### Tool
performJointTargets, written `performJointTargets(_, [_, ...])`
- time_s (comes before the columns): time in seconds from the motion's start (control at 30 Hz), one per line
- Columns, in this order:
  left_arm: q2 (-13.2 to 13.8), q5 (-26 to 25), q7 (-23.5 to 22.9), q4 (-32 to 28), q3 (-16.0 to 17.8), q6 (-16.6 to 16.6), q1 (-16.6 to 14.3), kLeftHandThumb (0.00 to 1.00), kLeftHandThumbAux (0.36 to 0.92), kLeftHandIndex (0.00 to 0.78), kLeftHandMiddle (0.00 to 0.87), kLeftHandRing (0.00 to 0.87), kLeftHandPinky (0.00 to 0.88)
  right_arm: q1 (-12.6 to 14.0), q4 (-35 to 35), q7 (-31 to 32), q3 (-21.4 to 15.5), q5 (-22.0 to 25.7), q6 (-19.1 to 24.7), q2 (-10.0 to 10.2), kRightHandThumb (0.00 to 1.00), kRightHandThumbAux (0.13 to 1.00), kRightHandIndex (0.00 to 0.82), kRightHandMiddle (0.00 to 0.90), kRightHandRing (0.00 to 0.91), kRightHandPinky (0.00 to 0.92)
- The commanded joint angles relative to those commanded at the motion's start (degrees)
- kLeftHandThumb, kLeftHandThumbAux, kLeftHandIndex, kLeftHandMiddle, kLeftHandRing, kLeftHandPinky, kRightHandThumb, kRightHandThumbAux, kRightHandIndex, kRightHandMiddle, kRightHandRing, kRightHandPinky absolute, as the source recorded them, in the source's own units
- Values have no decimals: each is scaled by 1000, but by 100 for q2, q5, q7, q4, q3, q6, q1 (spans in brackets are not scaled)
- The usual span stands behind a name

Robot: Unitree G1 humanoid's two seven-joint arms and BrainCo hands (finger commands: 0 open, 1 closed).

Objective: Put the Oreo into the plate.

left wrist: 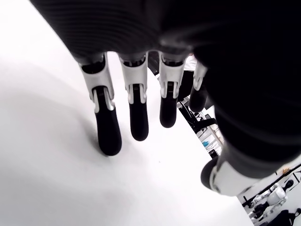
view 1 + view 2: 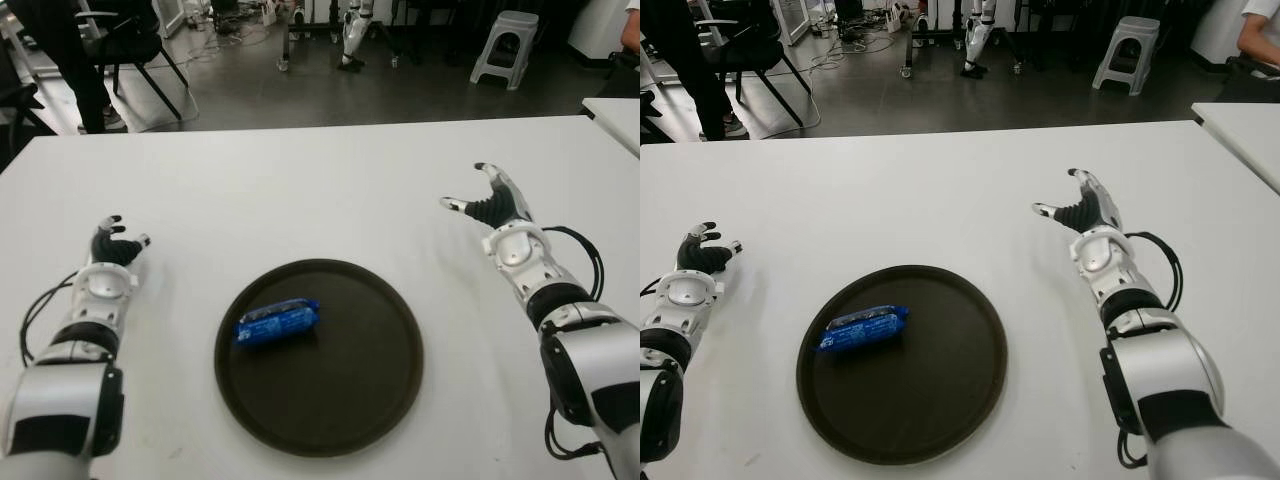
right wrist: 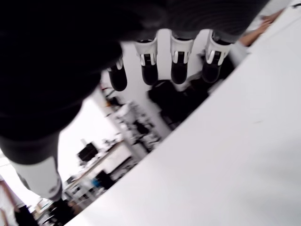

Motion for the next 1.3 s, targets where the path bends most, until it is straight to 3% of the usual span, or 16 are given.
performJointTargets(0.4, [63,25,3,-1,36,-28,27,290,741,71,165,182,171,132,77,301,-616,519,408,53,117,657,3,68,75,75])
performJointTargets(0.73, [66,-118,-41,-17,199,-25,29,298,742,65,139,161,164,106,17,827,-1582,1437,345,282,148,716,94,145,139,129])
performJointTargets(0.93, [65,-137,-52,-22,212,-32,27,310,742,62,137,162,170,161,4,1092,-1597,1455,249,318,229,728,140,190,195,214])
performJointTargets(1.3, [59,15,-38,-26,21,-28,13,277,745,50,121,152,161,158,9,1274,-1509,1340,233,272,289,734,176,216,227,251])
